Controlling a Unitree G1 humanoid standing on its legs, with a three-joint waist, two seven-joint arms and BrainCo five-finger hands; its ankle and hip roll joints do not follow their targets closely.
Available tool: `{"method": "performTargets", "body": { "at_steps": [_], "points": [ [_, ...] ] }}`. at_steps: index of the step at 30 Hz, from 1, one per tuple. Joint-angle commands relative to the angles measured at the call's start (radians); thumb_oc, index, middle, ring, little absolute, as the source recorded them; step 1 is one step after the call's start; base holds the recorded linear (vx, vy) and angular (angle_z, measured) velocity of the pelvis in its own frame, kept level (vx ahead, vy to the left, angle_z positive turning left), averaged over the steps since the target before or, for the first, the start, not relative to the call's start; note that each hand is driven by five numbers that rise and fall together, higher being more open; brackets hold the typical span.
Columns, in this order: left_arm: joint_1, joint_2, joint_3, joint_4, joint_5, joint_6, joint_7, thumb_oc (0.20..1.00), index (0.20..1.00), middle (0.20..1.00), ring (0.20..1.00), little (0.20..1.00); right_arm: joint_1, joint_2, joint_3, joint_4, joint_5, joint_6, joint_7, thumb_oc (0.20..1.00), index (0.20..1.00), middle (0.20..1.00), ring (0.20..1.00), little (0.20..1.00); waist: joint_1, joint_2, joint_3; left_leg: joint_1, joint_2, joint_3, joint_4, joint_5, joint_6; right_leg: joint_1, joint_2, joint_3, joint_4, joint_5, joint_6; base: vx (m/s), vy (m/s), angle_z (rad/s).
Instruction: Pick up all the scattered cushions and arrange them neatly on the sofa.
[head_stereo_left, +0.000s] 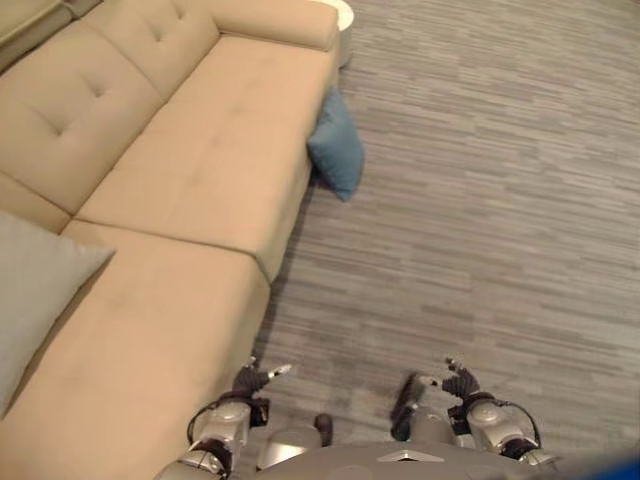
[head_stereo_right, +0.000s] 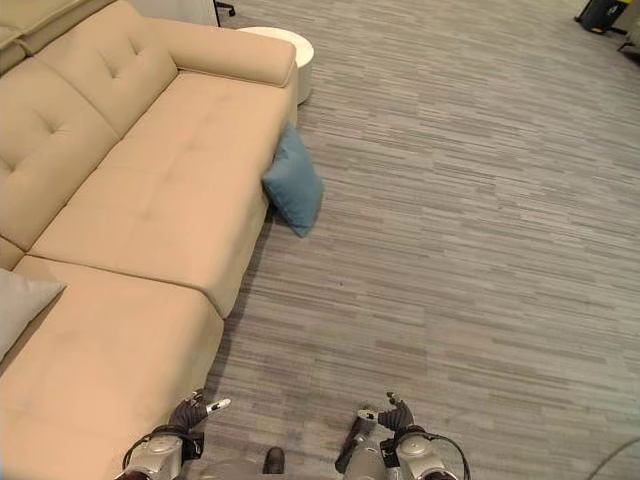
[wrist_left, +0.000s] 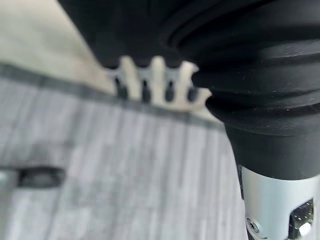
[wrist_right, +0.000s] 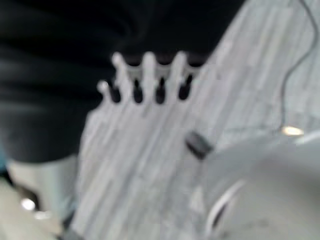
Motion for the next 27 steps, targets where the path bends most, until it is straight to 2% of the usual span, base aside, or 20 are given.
{"method": "performTargets", "body": {
  "at_steps": [1,4,6,7,10,11,12,13,15,16,17,19,20,21,22,23,24,25,26,27],
  "points": [
    [-0.032,-0.001,-0.023,-0.012,0.016,-0.025,0.011,1.0,1.0,1.0,1.0,1.0,-0.033,-0.064,-0.002,-0.026,-0.027,-0.013,0.001,1.0,1.0,1.0,1.0,1.0,0.036,-0.023,-0.009,-0.076,0.044,-0.056,0.208,0.06,-0.071,0.142,0.047,0.03,-0.001,0.054,0.051,0.41,-0.189,0.28],
    [-0.039,-0.003,-0.033,-0.018,0.001,-0.02,0.002,1.0,1.0,1.0,1.0,1.0,-0.031,-0.08,0.005,-0.018,-0.011,-0.024,-0.004,1.0,1.0,1.0,1.0,1.0,0.044,-0.04,0.007,-0.194,0.088,-0.027,0.463,0.175,-0.116,0.203,0.081,-0.006,-0.017,0.01,-0.001,0.26,-0.236,0.15],
    [-0.05,-0.002,-0.036,-0.02,-0.007,-0.019,-0.004,1.0,1.0,1.0,1.0,1.0,-0.037,-0.084,0.009,-0.015,0.004,-0.025,-0.007,1.0,1.0,1.0,1.0,1.0,0.068,-0.055,0.031,-0.274,0.096,-0.007,0.589,0.186,-0.115,0.246,0.093,-0.043,-0.037,-0.022,-0.025,0.2,-0.261,-0.03],
    [-0.058,-0.001,-0.038,-0.017,-0.01,-0.018,-0.002,1.0,1.0,1.0,1.0,1.0,-0.045,-0.084,0.013,-0.014,0.013,-0.024,-0.009,1.0,1.0,1.0,1.0,1.0,0.074,-0.061,0.039,-0.308,0.097,0.015,0.589,0.176,-0.108,0.261,0.099,-0.051,-0.047,-0.037,-0.032,0.24,-0.178,0.17],
    [-0.063,-0.004,-0.049,-0.02,-0.001,-0.019,0.001,1.0,1.0,1.0,1.0,1.0,-0.057,-0.08,0.014,-0.008,0.025,-0.026,-0.01,1.0,1.0,1.0,1.0,1.0,0.091,-0.063,0.04,-0.384,0.074,0.063,0.468,0.108,-0.077,0.305,0.128,-0.051,-0.072,-0.073,-0.028,0.36,-0.076,0.16],
    [-0.061,-0.007,-0.063,-0.02,0.026,-0.016,-0.001,1.0,1.0,1.0,1.0,1.0,-0.058,-0.075,0.018,-0.01,0.025,-0.031,-0.012,1.0,1.0,1.0,1.0,1.0,0.103,-0.057,0.037,-0.414,0.063,0.08,0.305,0.123,-0.063,0.328,0.159,-0.041,-0.083,-0.097,-0.024,0.37,-0.024,-0.07],
    [-0.061,-0.007,-0.063,-0.02,0.026,-0.016,0.0,1.0,1.0,1.0,1.0,1.0,-0.058,-0.075,0.018,-0.01,0.024,-0.031,-0.012,1.0,1.0,1.0,1.0,1.0,0.103,-0.057,0.038,-0.412,0.062,0.08,0.303,0.124,-0.063,0.328,0.158,-0.04,-0.083,-0.098,-0.024,0.63,-0.01,0.0],
    [-0.057,-0.005,-0.064,-0.019,0.045,-0.015,-0.002,1.0,1.0,1.0,1.0,1.0,-0.057,-0.068,0.033,-0.012,0.02,-0.035,-0.013,1.0,1.0,1.0,1.0,1.0,0.124,-0.04,0.02,-0.449,0.054,0.079,0.103,0.277,-0.08,0.358,0.219,-0.028,-0.091,-0.133,-0.022,0.49,0.0,0.06],
    [-0.057,-0.003,-0.062,-0.012,0.047,-0.012,-0.002,1.0,1.0,1.0,1.0,1.0,-0.058,-0.064,0.035,-0.014,0.017,-0.035,-0.012,1.0,1.0,1.0,1.0,1.0,0.131,-0.044,0.018,-0.457,0.051,0.078,0.099,0.288,-0.082,0.362,0.227,-0.026,-0.091,-0.134,-0.022,0.42,0.012,0.01],
    [-0.051,0.001,-0.051,-0.007,0.052,-0.013,-0.006,1.0,1.0,1.0,1.0,1.0,-0.059,-0.05,0.042,-0.014,0.0,-0.033,-0.007,1.0,1.0,1.0,1.0,1.0,0.135,-0.06,0.009,-0.432,0.038,0.071,0.116,0.249,-0.06,0.374,0.228,-0.031,-0.076,-0.151,-0.018,0.24,0.022,-0.37],
    [-0.051,0.001,-0.051,-0.007,0.052,-0.013,-0.006,1.0,1.0,1.0,1.0,1.0,-0.059,-0.05,0.042,-0.014,0.0,-0.033,-0.007,1.0,1.0,1.0,1.0,1.0,0.134,-0.06,0.009,-0.433,0.038,0.07,0.118,0.248,-0.06,0.373,0.228,-0.031,-0.075,-0.152,-0.018,0.34,0.061,-0.46],
    [-0.044,0.004,-0.046,-0.01,0.043,-0.01,-0.006,1.0,1.0,1.0,1.0,1.0,-0.061,-0.038,0.042,-0.02,-0.009,-0.032,-0.002,1.0,1.0,1.0,1.0,1.0,0.145,-0.067,0.006,-0.404,0.019,0.074,0.137,0.206,-0.032,0.363,0.203,-0.031,0.065,-0.156,0.008,0.26,0.13,-0.4],
    [-0.043,0.007,-0.042,-0.012,0.042,-0.008,-0.007,1.0,1.0,1.0,1.0,1.0,-0.065,-0.035,0.042,-0.019,-0.015,-0.031,0.001,1.0,1.0,1.0,1.0,1.0,0.145,-0.063,0.008,-0.383,0.018,0.076,0.134,0.19,-0.016,0.333,0.183,-0.019,0.146,-0.137,0.022,0.29,0.183,-0.26],
    [-0.042,0.009,-0.041,-0.016,0.037,-0.008,-0.005,1.0,1.0,1.0,1.0,1.0,-0.067,-0.034,0.044,-0.019,-0.021,-0.029,0.001,1.0,1.0,1.0,1.0,1.0,0.143,-0.053,0.009,-0.362,0.015,0.076,0.13,0.182,-0.003,0.296,0.157,-0.02,0.228,-0.1,0.046,0.36,0.24,-0.33],
    [-0.044,0.013,-0.04,-0.024,0.024,-0.007,-0.004,1.0,1.0,1.0,1.0,1.0,-0.076,-0.033,0.04,-0.03,-0.026,-0.026,0.004,1.0,1.0,1.0,1.0,1.0,0.13,-0.029,0.017,-0.314,0.017,0.062,0.124,0.158,0.019,0.235,0.123,-0.009,0.381,-0.047,0.071,0.28,0.182,-0.34],
    [-0.044,0.013,-0.039,-0.024,0.024,-0.007,-0.004,1.0,1.0,1.0,1.0,1.0,-0.076,-0.033,0.04,-0.031,-0.025,-0.026,0.004,1.0,1.0,1.0,1.0,1.0,0.131,-0.029,0.018,-0.314,0.016,0.063,0.124,0.158,0.02,0.233,0.121,-0.008,0.386,-0.049,0.072,0.29,0.176,-0.3],
    [-0.049,0.011,-0.045,-0.021,0.029,-0.005,-0.004,1.0,1.0,1.0,1.0,1.0,-0.077,-0.032,0.035,-0.032,-0.025,-0.024,0.004,1.0,1.0,1.0,1.0,1.0,0.12,-0.016,0.021,-0.294,0.014,0.06,0.125,0.149,0.027,0.209,0.109,-0.013,0.44,-0.03,0.075,0.41,0.083,0.17],
    [-0.051,0.01,-0.048,-0.016,0.029,-0.005,-0.006,1.0,1.0,1.0,1.0,1.0,-0.07,-0.036,0.027,-0.035,-0.024,-0.022,0.005,1.0,1.0,1.0,1.0,1.0,0.113,-0.003,0.017,-0.235,0.005,0.047,0.091,0.128,0.031,0.188,0.051,-0.069,0.371,-0.036,0.052,0.41,0.078,0.24],
    [-0.05,0.01,-0.048,-0.016,0.029,-0.005,-0.006,1.0,1.0,1.0,1.0,1.0,-0.07,-0.036,0.027,-0.035,-0.024,-0.022,0.005,1.0,1.0,1.0,1.0,1.0,0.111,-0.003,0.019,-0.23,0.006,0.045,0.088,0.128,0.03,0.193,0.052,-0.071,0.369,-0.037,0.052,0.51,-0.048,0.22],
    [-0.047,0.011,-0.046,-0.018,0.031,-0.009,-0.01,1.0,1.0,1.0,1.0,1.0,-0.066,-0.041,0.022,-0.042,-0.02,-0.024,0.007,1.0,1.0,1.0,1.0,1.0,0.112,-0.001,0.013,-0.208,0.005,0.036,0.07,0.116,0.019,0.194,0.029,-0.085,0.26,-0.047,0.042,0.19,-0.075,0.05]
  ]
}}
